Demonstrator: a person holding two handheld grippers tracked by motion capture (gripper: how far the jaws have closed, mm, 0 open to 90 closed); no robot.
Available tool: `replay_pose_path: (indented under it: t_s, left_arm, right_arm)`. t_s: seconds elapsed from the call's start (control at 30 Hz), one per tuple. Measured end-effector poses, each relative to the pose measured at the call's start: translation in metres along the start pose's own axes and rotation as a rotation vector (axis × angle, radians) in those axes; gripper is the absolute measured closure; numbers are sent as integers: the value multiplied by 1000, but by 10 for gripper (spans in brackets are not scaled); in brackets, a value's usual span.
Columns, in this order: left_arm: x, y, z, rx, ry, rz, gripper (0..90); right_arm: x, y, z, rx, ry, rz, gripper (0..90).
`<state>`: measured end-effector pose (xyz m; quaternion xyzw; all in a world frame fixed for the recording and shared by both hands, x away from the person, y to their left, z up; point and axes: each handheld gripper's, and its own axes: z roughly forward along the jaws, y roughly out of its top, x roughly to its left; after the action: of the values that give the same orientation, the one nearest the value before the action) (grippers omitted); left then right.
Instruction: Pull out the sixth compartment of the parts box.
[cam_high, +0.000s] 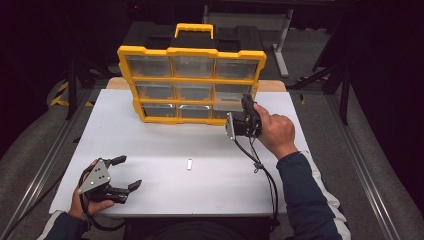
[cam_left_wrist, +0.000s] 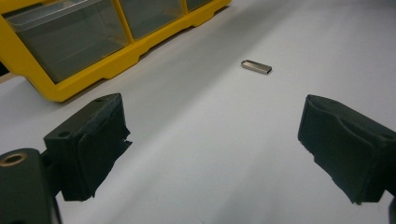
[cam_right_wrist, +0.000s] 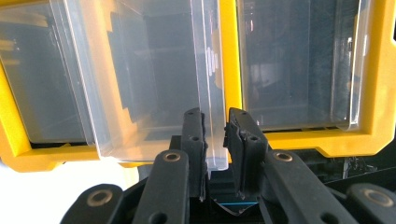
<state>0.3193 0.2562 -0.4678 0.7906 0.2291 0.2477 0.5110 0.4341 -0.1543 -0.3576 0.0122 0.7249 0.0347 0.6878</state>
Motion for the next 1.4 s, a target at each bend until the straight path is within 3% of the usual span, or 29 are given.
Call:
replay_pose_path:
  t_s: [1.4]
  left_arm:
    - [0, 0, 0, 0, 3, 2, 90]
  right_arm:
    - [8, -3, -24, -22, -24, 13, 770]
